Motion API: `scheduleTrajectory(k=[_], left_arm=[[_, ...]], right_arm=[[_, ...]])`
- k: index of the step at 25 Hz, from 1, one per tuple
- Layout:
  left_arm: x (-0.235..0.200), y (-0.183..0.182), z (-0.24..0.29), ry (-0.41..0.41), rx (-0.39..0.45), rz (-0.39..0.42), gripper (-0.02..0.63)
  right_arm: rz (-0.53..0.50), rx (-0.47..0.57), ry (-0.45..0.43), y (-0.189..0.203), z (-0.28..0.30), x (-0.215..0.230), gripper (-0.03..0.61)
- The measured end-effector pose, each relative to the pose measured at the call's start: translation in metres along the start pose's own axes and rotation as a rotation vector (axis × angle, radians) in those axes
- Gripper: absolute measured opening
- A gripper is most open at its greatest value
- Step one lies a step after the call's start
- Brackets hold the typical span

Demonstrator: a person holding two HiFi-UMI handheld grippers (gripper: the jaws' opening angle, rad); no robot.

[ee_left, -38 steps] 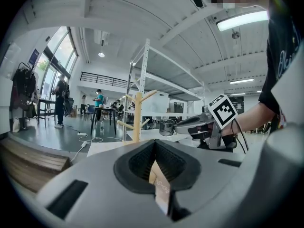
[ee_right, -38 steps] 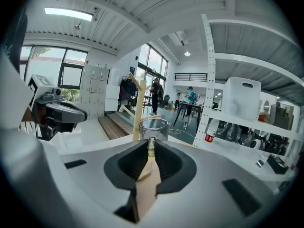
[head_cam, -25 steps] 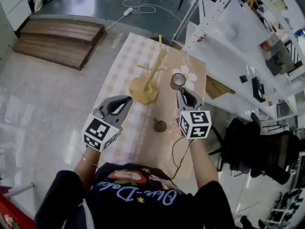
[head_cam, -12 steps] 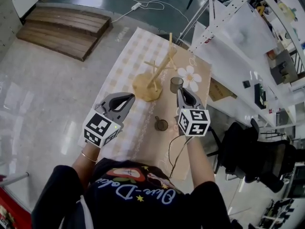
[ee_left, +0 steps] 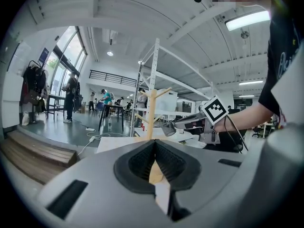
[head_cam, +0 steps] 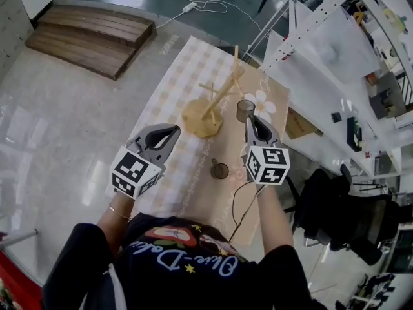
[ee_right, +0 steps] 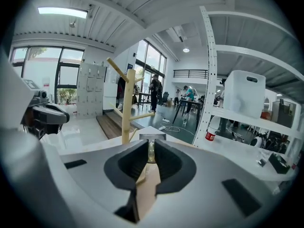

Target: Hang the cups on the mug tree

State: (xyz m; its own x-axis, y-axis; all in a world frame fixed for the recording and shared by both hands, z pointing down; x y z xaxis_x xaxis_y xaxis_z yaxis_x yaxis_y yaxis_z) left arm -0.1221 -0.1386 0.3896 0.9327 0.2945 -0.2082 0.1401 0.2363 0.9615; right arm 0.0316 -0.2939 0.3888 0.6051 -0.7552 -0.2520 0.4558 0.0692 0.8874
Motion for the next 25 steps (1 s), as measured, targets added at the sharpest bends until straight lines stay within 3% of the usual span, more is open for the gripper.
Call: scheduleTrajectory(k=[6,16,25], left_arm=[[0.000,0.001,0.001,-0.006,0.005,-0.006,0.008],[-0.001,0.000,-0.004,-0.017,0.015,-0.013,0.008],[-0.004,0.000,-0.008,-0.022,0.022,-0.022,0.008]], right_arm=[[-0.075,0.032,0.012,-0.017,0.000,0.004,0.046],[-0.113,0.058,0.014,-0.035,-0.001,0.007,0.046],[-0.246,0.035,0.016,-0.042,-0.001,0.004,0.046]])
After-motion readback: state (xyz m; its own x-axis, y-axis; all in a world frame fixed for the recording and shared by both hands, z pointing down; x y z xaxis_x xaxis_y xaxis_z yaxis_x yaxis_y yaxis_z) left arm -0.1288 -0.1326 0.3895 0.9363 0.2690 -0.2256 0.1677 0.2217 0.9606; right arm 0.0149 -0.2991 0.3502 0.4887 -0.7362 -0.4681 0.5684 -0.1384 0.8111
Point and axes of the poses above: the fingertips, and each gripper's own axes: z forward along the fingers, x to its right, y out of its underside, the point moved 1 cm from there along -z, backward along the fingers, and after that the axes turned 6 degrees about -z, right-handed, at the moved point
